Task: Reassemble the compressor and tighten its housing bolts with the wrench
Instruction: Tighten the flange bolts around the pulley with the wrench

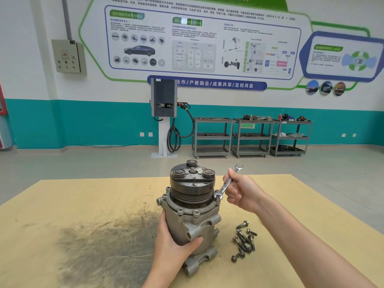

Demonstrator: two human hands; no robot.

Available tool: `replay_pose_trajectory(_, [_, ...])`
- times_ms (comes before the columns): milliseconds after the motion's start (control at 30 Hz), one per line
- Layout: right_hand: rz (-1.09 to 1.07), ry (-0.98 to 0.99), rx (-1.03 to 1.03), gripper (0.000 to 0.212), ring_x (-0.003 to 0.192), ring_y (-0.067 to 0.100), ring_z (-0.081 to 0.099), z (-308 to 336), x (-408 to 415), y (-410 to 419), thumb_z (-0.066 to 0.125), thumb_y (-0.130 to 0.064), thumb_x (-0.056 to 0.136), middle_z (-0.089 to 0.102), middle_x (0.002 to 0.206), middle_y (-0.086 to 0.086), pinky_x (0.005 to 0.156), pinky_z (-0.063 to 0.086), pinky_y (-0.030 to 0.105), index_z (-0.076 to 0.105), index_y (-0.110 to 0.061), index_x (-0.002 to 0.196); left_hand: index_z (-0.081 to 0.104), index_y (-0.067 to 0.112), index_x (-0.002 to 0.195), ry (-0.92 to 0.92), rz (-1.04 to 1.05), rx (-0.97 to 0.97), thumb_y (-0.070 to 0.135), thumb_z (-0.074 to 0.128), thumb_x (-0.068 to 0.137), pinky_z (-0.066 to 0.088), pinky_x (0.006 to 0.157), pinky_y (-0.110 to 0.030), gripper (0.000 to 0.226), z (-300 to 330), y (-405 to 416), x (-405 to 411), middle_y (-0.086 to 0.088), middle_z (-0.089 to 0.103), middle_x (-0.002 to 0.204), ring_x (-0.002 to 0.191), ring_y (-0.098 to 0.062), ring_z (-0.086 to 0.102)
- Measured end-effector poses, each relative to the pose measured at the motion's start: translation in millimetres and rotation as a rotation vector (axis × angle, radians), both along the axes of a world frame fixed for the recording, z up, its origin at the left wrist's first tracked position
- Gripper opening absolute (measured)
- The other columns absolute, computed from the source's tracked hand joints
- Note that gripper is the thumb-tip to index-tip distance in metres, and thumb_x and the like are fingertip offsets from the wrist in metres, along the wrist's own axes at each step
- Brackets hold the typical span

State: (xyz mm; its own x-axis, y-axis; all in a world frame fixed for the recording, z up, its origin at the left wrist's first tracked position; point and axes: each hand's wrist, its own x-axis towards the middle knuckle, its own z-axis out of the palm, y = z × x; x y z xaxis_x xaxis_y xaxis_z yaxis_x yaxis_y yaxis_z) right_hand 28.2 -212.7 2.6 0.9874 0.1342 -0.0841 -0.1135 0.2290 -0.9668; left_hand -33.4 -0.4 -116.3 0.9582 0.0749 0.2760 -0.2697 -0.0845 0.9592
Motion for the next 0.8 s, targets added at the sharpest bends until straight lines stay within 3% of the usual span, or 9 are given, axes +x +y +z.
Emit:
replay_pose_trajectory(167, [-0.005, -0.044, -0.058, 0.047, 0.034, 0.01, 0.025, 7, 2, 4, 0.029, -0.037, 0.107, 0.033, 0.04, -0.001, 0.039, 0.028, 0.022, 0.049, -0.012, 0.072, 0.028, 0.052, 0.135, -0.001, -0.002, 0.008, 0.019, 0.096, 0.058, 0.043, 0.11, -0.04, 0.108, 2, 0, -2, 0.023, 0.051, 0.133, 0.123, -0.001, 0.05])
replay_pose_trajectory(267, [-0.031, -0.039, -0.038, 0.047, 0.034, 0.01, 0.024, 4, 1, 5, 0.028, -0.037, 0.107, 0.032, 0.04, -0.001, 0.038, 0.026, 0.021, 0.049, -0.012, 0.073, 0.033, 0.057, 0.123, -0.017, 0.013, 0.007, 0.018, 0.095, 0.058, 0.043, 0.107, -0.036, 0.098, 3, 0, -4, 0.025, 0.051, 0.13, 0.119, 0.006, 0.048])
replay_pose_trajectory(433, [-0.053, -0.048, 0.014, 0.045, 0.036, 0.01, 0.025, -4, -1, 6, 0.029, -0.037, 0.107, 0.033, 0.041, -0.001, 0.042, 0.024, 0.023, 0.049, -0.012, 0.075, 0.033, 0.058, 0.12, -0.026, 0.02, -0.009, 0.019, 0.096, 0.058, 0.042, 0.105, -0.032, 0.097, 3, -1, -4, 0.025, 0.051, 0.129, 0.118, 0.007, 0.048])
replay_pose_trajectory(667, [-0.128, -0.199, 0.056, 0.046, 0.036, 0.014, 0.032, -21, -16, 14, 0.032, -0.038, 0.106, 0.042, 0.043, 0.004, 0.042, 0.032, 0.024, 0.052, -0.011, 0.074, 0.03, 0.059, 0.127, -0.01, 0.014, -0.01, 0.027, 0.096, 0.054, 0.043, 0.11, -0.041, 0.103, 2, 0, -5, 0.02, 0.053, 0.133, 0.124, -0.004, 0.05])
replay_pose_trajectory(800, [-0.21, -0.216, 0.093, 0.046, 0.035, 0.014, 0.033, -22, -18, 15, 0.031, -0.038, 0.106, 0.043, 0.044, 0.004, 0.042, 0.032, 0.023, 0.052, -0.01, 0.077, 0.03, 0.05, 0.137, -0.007, 0.007, -0.018, 0.024, 0.096, 0.055, 0.042, 0.111, -0.044, 0.109, 1, 0, -3, 0.018, 0.053, 0.135, 0.127, -0.007, 0.05])
